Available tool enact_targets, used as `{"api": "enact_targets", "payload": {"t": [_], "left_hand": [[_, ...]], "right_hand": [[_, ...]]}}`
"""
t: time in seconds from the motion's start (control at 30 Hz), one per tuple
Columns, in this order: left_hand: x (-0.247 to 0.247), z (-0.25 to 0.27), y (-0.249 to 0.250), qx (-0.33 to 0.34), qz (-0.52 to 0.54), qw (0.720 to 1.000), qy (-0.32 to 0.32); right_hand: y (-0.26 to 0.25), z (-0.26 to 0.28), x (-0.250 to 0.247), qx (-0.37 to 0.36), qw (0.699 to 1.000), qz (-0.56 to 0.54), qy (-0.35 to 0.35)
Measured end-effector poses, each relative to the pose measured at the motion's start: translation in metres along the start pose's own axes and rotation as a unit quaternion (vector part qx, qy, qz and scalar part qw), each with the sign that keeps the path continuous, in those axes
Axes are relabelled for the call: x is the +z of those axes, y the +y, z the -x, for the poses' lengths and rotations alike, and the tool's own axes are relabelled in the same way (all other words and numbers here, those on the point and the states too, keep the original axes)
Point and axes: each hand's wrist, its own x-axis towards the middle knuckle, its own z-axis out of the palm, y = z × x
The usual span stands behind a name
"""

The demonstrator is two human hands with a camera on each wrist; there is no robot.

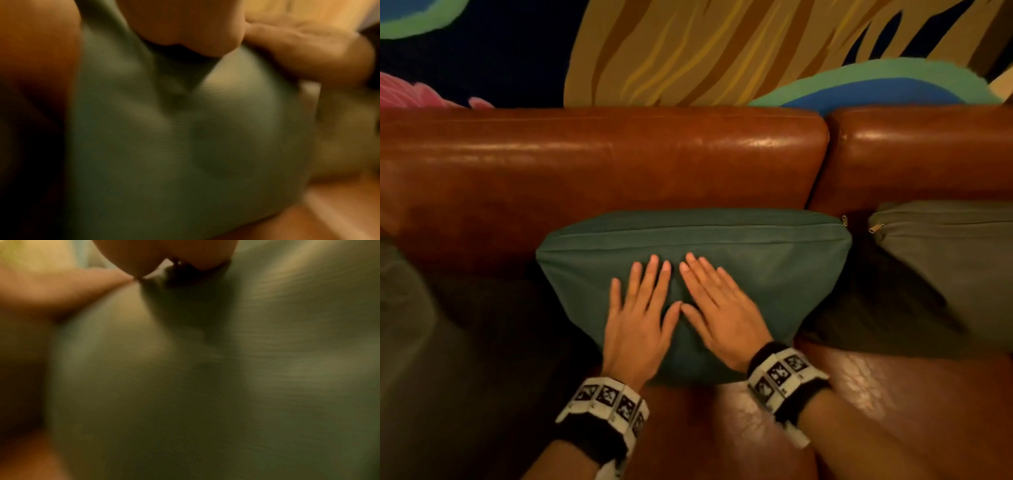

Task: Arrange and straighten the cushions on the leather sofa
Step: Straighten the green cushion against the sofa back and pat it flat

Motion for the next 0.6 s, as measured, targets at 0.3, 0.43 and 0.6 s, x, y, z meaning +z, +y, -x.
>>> {"api": "enact_targets", "payload": {"t": [0.3,0.43,0.6], "left_hand": [[-0.015,0.009,-0.062,-0.183,-0.039,0.982,0.006],[-0.018,0.003,-0.007,-0.080,-0.050,0.995,0.029],[-0.003,-0.009,-0.002,0.012,-0.060,0.997,-0.043]], "right_hand": [[0.092,0.036,-0.041,0.290,0.956,0.042,0.006],[0.027,0.010,-0.035,0.184,0.980,0.058,0.053],[0.025,-0.007,-0.011,0.109,0.990,0.092,-0.023]]}}
